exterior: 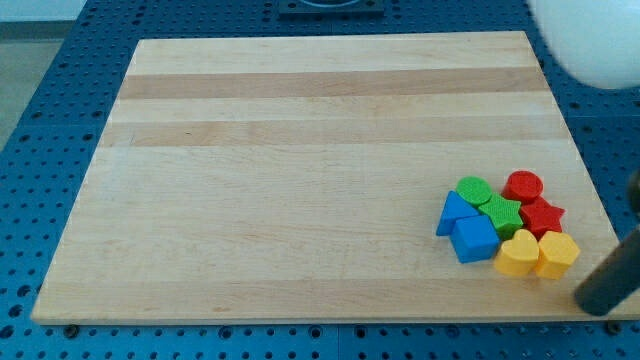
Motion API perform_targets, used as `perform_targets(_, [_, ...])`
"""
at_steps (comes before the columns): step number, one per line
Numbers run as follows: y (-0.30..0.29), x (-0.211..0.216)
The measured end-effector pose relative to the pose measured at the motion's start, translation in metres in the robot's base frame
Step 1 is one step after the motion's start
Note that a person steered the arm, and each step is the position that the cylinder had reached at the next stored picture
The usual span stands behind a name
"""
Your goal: Move the yellow blocks to the left of cube
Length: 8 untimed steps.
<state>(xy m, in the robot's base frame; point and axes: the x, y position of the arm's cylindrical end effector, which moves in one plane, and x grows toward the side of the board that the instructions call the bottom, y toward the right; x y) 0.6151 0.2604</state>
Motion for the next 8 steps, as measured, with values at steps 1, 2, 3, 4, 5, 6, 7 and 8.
perform_targets(1, [0.034,-0.006])
perform_targets(2, [0.047,-0.016])
perform_targets(3, [0.046,-0.025])
perform_targets(4, [0.026,-0.025])
perform_targets(5, [0.002,-0.025])
perform_targets(6, [-0.009,-0.033])
perform_targets(7, [-0.026,-0.036])
perform_targets(8, [-0.045,-0.036])
